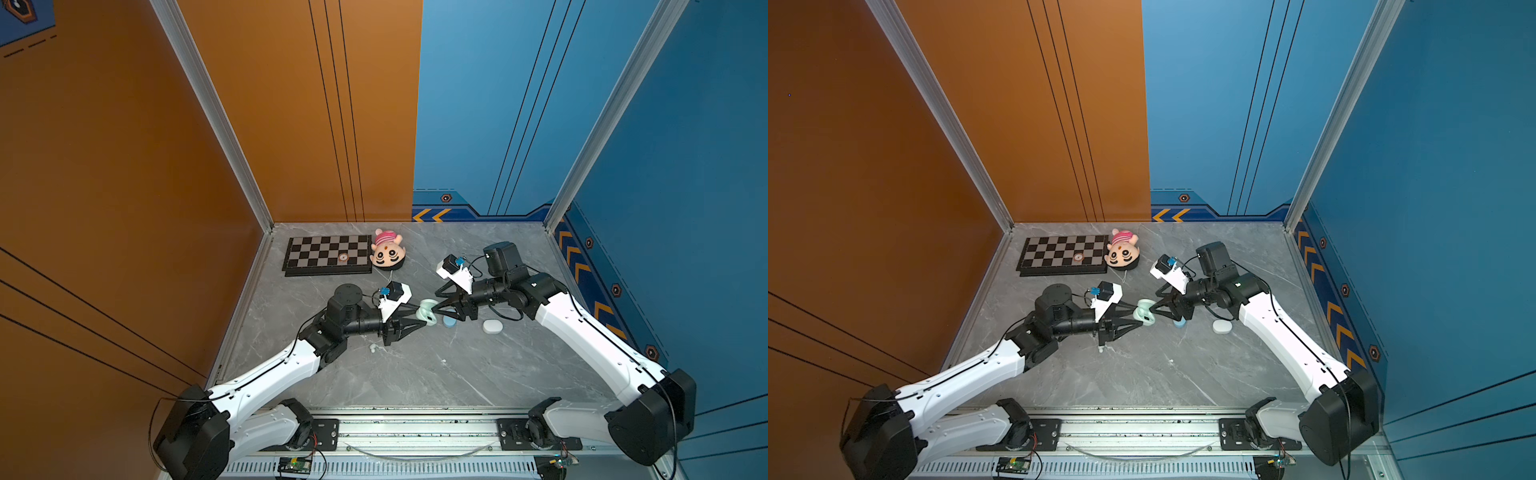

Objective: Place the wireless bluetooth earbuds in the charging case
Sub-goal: 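Pry open the lid of the case held by the left gripper with the right gripper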

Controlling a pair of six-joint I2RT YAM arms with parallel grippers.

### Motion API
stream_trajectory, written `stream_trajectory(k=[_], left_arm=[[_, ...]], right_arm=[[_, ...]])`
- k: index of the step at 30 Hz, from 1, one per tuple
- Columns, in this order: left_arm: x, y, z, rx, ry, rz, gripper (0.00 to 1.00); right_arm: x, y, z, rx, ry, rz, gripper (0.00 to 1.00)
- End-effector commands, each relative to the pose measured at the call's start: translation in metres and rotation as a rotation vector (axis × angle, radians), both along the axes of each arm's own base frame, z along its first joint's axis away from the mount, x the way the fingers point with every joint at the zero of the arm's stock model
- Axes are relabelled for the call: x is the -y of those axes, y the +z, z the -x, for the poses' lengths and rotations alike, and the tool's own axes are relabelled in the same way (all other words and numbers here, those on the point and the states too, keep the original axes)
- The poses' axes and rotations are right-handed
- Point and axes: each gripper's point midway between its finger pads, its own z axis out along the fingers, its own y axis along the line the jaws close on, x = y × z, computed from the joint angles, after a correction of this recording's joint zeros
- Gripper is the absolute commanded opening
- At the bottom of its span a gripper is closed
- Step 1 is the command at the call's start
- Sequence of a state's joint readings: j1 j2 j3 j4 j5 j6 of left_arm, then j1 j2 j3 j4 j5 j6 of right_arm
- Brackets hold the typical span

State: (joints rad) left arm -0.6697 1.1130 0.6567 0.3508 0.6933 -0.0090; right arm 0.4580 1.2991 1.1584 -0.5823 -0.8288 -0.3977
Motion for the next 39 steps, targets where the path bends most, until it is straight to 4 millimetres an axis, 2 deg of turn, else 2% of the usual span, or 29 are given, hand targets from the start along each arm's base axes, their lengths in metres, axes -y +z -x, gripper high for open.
stream_trajectory(k=[1, 8, 16, 17, 19, 21, 22, 24, 28, 32, 35, 37, 39], left_arm=[[0.005, 0.021, 0.005, 0.029, -0.034, 0.043, 0.00], [0.006, 0.021, 0.003, 0.011, -0.030, 0.044, 0.00], [0.006, 0.024, -0.001, -0.007, -0.008, 0.051, 0.00], [0.005, 0.024, -0.003, -0.010, 0.003, 0.052, 0.05], [0.003, 0.025, -0.007, -0.015, 0.033, 0.056, 0.35], [0.000, 0.024, -0.008, -0.013, 0.055, 0.058, 0.54], [-0.002, 0.025, -0.009, -0.008, 0.066, 0.059, 0.60], [-0.005, 0.025, -0.011, -0.003, 0.083, 0.061, 0.66], [-0.007, 0.027, -0.014, -0.006, 0.108, 0.074, 0.68], [-0.009, 0.027, -0.017, -0.003, 0.130, 0.077, 0.70], [-0.017, 0.030, -0.025, 0.037, 0.194, 0.074, 0.72], [-0.020, 0.033, -0.029, 0.062, 0.211, 0.064, 0.72], [-0.020, 0.035, -0.030, 0.082, 0.198, 0.033, 0.67]], right_arm=[[0.003, 0.003, -0.002, 0.055, -0.008, 0.003, 0.50], [0.004, 0.006, 0.000, 0.079, 0.005, -0.002, 0.32], [0.006, 0.014, 0.001, 0.139, 0.001, -0.012, 0.21], [0.007, 0.016, 0.001, 0.150, -0.002, -0.015, 0.20], [0.008, 0.016, 0.000, 0.165, -0.013, -0.011, 0.18], [0.009, 0.018, -0.001, 0.179, -0.021, -0.009, 0.17], [0.009, 0.018, -0.001, 0.183, -0.023, -0.006, 0.16], [0.009, 0.020, -0.001, 0.187, -0.023, -0.008, 0.13], [0.008, 0.020, -0.001, 0.191, -0.019, -0.008, 0.07], [0.009, 0.016, -0.005, 0.202, -0.031, 0.013, 0.06], [0.009, 0.018, -0.004, 0.242, -0.030, 0.031, 0.05], [0.007, 0.021, 0.000, 0.283, -0.013, 0.042, 0.05], [0.004, 0.025, 0.007, 0.323, 0.012, 0.046, 0.05]])
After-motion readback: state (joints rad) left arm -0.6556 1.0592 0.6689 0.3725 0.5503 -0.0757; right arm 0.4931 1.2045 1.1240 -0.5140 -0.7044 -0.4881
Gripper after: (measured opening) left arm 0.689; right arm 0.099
